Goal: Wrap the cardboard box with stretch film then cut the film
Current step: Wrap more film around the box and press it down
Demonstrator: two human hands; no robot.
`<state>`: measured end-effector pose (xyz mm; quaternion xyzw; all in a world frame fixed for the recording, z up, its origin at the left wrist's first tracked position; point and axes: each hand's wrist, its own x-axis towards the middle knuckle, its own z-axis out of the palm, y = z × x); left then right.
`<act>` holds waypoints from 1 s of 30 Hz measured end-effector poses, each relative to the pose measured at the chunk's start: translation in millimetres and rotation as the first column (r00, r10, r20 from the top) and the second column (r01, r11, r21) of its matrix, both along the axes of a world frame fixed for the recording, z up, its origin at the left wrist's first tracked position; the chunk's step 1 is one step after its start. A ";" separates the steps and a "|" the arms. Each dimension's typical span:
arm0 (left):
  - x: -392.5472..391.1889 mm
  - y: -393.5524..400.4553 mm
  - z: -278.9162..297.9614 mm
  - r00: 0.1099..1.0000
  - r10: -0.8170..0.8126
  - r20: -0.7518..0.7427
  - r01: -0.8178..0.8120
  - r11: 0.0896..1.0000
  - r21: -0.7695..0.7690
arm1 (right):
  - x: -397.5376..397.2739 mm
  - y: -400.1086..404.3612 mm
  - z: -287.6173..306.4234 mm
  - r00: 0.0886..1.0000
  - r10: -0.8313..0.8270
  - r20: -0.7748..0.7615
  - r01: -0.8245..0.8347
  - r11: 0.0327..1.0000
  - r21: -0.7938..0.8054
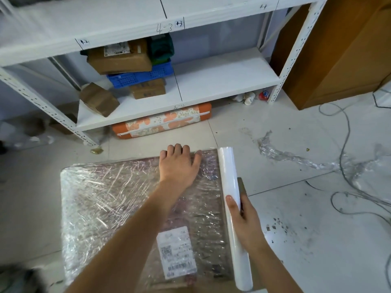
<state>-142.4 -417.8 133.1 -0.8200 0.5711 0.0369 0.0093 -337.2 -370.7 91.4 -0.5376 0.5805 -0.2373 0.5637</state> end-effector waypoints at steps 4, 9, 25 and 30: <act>-29.6 -14.5 -1.6 0.987 -0.159 -0.040 0.154 0.983 -0.105 | -0.5 0.7 -1.8 1.000 -0.014 -0.018 0.013 0.999 -0.048; -36.1 -22.7 -12.3 0.984 -0.171 -0.040 0.166 0.980 -0.112 | -4.9 -4.2 -2.9 0.989 -0.021 -0.146 0.002 0.991 -0.130; -38.9 40.2 -26.7 0.979 -0.192 -0.073 0.155 0.924 -0.348 | 0.5 -14.3 -12.1 0.991 -0.130 -0.019 0.125 0.980 -0.154; -64.5 68.7 -76.1 0.969 -0.242 -0.050 0.233 0.962 -0.144 | -3.0 -13.7 -13.4 0.987 -0.160 -0.028 0.153 0.972 -0.176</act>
